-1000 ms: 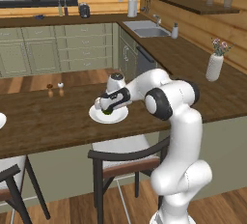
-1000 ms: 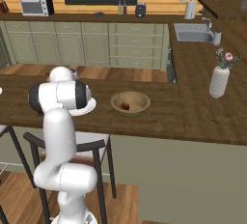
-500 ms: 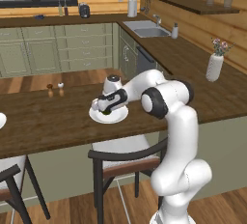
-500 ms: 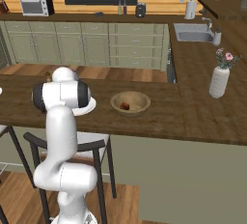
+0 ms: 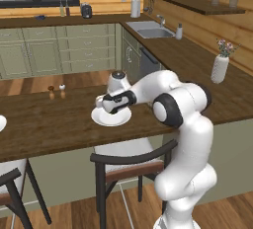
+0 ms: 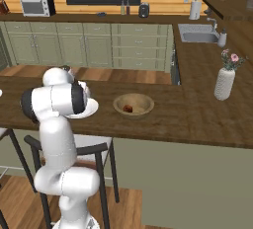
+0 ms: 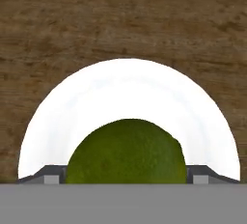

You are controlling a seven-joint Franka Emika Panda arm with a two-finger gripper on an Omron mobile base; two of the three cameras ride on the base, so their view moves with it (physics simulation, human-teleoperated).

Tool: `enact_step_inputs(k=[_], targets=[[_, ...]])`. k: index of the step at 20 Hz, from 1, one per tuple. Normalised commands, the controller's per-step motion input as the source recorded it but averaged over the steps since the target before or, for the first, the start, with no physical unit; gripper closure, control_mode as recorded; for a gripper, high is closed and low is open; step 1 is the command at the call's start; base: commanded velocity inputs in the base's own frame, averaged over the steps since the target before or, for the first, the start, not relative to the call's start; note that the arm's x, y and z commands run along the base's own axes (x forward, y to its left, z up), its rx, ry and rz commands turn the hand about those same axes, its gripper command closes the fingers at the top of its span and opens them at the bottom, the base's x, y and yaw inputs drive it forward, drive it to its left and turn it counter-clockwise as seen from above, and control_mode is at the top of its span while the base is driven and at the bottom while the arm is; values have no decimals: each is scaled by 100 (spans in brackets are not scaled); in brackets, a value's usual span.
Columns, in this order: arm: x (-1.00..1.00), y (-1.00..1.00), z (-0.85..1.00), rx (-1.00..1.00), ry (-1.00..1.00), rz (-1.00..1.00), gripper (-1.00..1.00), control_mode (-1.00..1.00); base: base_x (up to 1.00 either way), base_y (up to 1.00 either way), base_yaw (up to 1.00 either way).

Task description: Pick the chicken drumstick and lime from their plates and place them in the bowl. Then put the bowl in the fridge.

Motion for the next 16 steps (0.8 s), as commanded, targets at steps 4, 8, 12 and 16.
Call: enact_step_inputs(k=[4, 8, 12, 16], targets=[[-34, -78, 100, 0, -4, -6, 100, -100, 0, 0, 0], [-21, -100, 82, 0, 0, -10, 100, -100, 0, 0, 0], [-3, -100, 41, 0, 2, -12, 100, -100, 0, 0, 0], [0, -100, 0, 0, 7, -13, 100, -100, 0, 0, 0]])
